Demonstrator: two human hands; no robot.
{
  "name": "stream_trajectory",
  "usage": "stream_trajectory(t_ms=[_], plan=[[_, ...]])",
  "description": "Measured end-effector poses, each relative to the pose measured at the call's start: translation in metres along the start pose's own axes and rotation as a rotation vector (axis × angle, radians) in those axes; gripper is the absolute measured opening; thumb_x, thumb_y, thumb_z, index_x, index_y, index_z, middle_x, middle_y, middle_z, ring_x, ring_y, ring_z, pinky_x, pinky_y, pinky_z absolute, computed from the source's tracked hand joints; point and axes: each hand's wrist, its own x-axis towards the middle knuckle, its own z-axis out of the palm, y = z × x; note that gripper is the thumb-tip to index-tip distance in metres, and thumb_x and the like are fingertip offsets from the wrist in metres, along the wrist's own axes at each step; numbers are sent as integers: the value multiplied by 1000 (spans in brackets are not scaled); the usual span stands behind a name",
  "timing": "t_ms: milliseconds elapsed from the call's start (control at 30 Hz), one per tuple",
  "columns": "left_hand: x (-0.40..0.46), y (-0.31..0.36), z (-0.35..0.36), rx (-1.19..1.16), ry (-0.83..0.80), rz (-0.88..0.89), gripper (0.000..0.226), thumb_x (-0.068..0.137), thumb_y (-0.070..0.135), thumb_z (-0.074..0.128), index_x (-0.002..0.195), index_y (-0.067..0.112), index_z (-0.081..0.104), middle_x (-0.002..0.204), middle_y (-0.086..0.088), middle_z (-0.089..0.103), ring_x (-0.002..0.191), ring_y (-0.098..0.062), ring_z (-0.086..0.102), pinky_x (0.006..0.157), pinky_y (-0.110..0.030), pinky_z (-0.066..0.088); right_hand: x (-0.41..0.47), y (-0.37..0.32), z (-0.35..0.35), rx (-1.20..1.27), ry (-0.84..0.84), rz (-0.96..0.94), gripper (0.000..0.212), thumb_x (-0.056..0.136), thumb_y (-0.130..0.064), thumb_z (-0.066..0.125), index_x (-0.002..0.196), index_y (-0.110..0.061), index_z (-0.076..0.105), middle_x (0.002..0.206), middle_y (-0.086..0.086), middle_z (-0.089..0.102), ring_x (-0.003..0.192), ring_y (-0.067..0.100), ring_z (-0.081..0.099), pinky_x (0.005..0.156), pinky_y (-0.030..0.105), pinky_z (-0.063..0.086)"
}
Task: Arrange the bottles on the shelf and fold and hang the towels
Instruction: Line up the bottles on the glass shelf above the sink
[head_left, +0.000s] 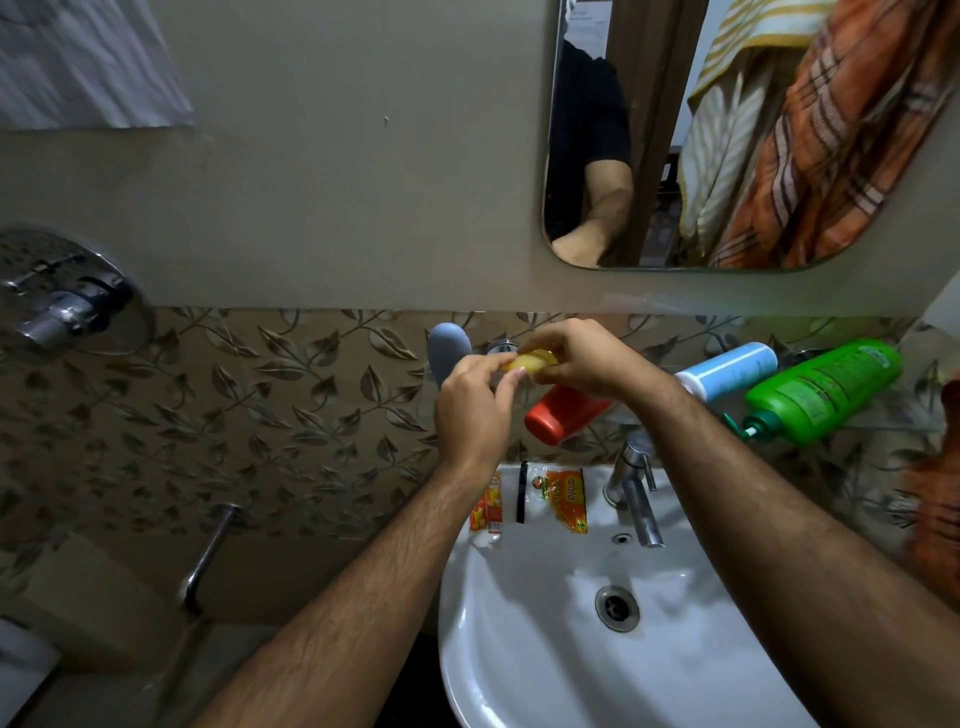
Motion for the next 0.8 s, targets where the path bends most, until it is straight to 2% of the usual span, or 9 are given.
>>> stream_trajectory(t_ms=[67,167,333,500,600,667,800], plan=[[5,4,-1,-72,56,-16,26,93,23,64,118,17,68,109,2,68,93,-5,62,77,-19,54,-2,2,0,94,37,2,31,87,-22,71,117,-24,66,113,-7,65,102,10,57,86,31,46],[7,6,-1,-208,56,-85,29,93,17,63,122,17,66,113,2,68,100,-4,63,81,-15,51,-5,5,-1,251,60,14,29,88,-22,71,117,-21,66,108,-7,66,102,12,62,93,37,52],[-3,0,9,-227,-29,-189,35,94,15,61,129,18,62,123,0,66,112,-8,60,96,-32,53,-8,5,-2,421,55,77,31,88,-19,71,117,-11,65,108,6,70,101,19,67,91,44,57],[-7,-4,13,-173,-40,-237,43,91,15,65,134,19,58,119,2,69,108,-8,61,94,-33,53,-10,3,-1,384,68,75,27,84,-23,75,110,-18,68,104,-2,70,97,13,66,88,36,54],[-6,-3,14,-162,-28,-237,44,91,15,66,133,20,58,115,3,70,99,-2,61,85,-23,53,-12,3,2,272,71,67,35,83,-22,76,117,-21,65,107,-5,69,96,9,62,83,27,47],[-6,-3,14,-163,-28,-243,43,91,15,66,132,19,58,116,2,70,100,-3,62,85,-22,52,-11,2,3,193,101,71,38,84,-20,75,121,-19,64,111,-2,69,96,10,60,80,23,43],[-8,-4,13,-151,-1,-239,39,90,15,68,128,17,61,114,2,71,100,-6,64,82,-18,50,-10,-3,3,132,97,75,39,85,-18,74,122,-17,64,117,2,69,106,16,63,92,33,48]])
